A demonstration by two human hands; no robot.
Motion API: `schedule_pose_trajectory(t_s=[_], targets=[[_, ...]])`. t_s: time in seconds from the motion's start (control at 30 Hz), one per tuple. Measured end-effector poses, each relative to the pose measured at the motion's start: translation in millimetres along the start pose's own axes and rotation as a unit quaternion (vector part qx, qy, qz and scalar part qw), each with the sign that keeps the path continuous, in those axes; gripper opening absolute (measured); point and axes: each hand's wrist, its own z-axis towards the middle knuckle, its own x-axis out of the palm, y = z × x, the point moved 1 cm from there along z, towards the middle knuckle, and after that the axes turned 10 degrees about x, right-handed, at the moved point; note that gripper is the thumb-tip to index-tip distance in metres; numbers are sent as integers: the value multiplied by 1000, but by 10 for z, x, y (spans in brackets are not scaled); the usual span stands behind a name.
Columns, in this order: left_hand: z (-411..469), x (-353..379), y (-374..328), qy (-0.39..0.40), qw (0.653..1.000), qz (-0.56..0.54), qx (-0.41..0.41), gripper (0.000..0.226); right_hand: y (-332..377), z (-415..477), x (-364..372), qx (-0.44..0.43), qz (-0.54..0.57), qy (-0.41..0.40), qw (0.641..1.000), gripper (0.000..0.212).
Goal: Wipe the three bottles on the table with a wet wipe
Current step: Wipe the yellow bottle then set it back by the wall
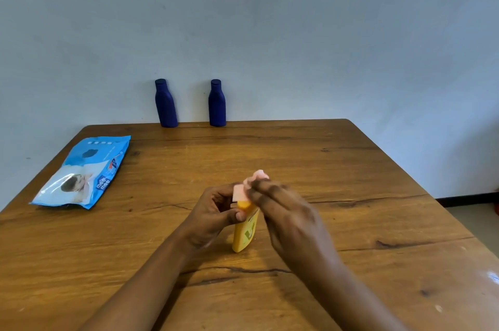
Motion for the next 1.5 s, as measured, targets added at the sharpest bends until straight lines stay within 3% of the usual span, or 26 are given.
schedule_pose_trajectory(t_s=[0.1,0.17,0.3,0.37,0.43,0.53,0.63,0.7,0.8,0.9,1.0,1.13,1.3,1.43,1.5], targets=[[-9,-30,29,-13,1000,-3,-8,50,63,-74,30,-61,10,9,998,34],[6,-24,25,0,1000,4,-5,50,-78,26,30,-47,3,-3,999,32],[-7,-74,45,-69,996,-49,-10,74,-439,274,-84,177,79,-54,979,34],[-27,-122,61,-122,988,-93,-30,76,-487,291,-94,218,127,-106,962,35],[-35,-148,87,-160,975,-142,-59,77,-416,265,-46,198,138,-144,960,39],[-33,-128,132,-180,960,-200,-80,79,-196,264,174,116,103,-136,978,38],[-48,-103,156,-187,945,-257,-73,66,-15,301,431,-11,34,-79,996,36],[-57,-106,152,-173,941,-281,-73,65,-28,285,565,-50,-7,-7,999,39],[-55,-143,140,-167,941,-277,-97,76,-275,276,592,-21,-28,26,999,39],[-53,-137,133,-176,945,-252,-114,85,-461,317,459,41,-28,-43,998,33],[-50,-122,145,-185,936,-275,-116,80,-302,291,431,20,4,-97,995,32],[-54,-137,136,-173,926,-310,-128,75,-137,119,648,-70,-25,6,997,50],[-68,-139,133,-177,937,-271,-135,81,-346,40,560,-49,-48,36,997,47],[-76,-114,49,-213,955,-178,-106,86,-465,53,327,43,14,-58,997,35],[-73,-84,-74,-227,967,-83,-78,75,-476,86,196,91,73,-120,986,40]])
